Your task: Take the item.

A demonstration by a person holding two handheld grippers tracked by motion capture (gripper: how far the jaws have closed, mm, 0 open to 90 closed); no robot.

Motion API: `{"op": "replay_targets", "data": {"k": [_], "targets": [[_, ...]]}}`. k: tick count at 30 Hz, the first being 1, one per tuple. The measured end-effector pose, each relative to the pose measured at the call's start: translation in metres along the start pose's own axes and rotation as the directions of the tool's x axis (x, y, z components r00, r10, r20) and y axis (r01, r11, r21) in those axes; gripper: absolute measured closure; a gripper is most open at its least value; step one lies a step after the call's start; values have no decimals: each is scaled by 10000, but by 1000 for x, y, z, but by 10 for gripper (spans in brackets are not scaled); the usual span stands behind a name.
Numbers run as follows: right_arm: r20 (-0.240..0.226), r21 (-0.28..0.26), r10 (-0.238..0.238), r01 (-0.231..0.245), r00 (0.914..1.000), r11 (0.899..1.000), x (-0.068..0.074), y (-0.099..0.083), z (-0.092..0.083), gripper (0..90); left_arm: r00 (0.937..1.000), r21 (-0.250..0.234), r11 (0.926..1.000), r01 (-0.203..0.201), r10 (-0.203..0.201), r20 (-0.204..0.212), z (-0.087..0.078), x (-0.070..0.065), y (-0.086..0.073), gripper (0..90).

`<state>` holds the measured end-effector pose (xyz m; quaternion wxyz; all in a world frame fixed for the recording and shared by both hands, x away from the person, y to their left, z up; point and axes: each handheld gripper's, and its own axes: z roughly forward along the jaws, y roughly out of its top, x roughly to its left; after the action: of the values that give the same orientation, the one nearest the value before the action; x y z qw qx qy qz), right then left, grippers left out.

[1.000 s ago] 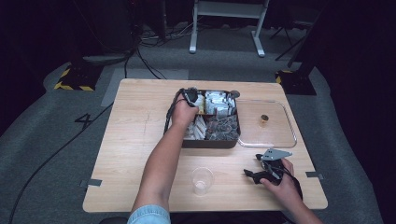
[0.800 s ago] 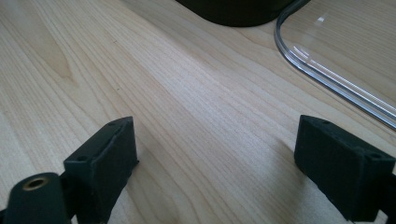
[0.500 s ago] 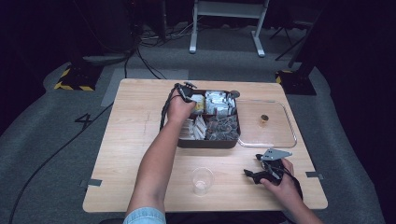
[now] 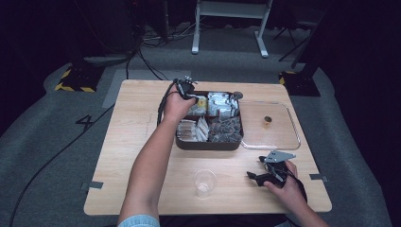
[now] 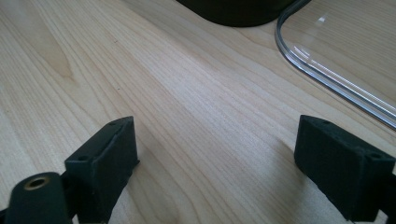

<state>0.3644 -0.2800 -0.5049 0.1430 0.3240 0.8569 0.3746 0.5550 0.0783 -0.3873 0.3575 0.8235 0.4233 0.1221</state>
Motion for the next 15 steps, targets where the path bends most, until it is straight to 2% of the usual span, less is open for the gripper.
{"op": "replay_targets", "data": {"k": [3,8,9,15], "targets": [[13,4,-6,6,10000,10000,0,0,0,134,9999,-103,9999,-137,137,30,-8,-1,1,900],[-93,-2,-110,110,9999,9999,-1,-1,-1,136,9981,-483,9978,-454,474,398,-28,-9,0,900],[-131,-4,-169,169,9998,9999,-1,-1,-1,136,9981,-483,9978,-454,474,398,-28,-9,0,900],[-172,-4,-177,177,9997,9998,-1,-2,-2,136,9949,-761,9949,-660,715,710,-54,-21,-9,900]]}}
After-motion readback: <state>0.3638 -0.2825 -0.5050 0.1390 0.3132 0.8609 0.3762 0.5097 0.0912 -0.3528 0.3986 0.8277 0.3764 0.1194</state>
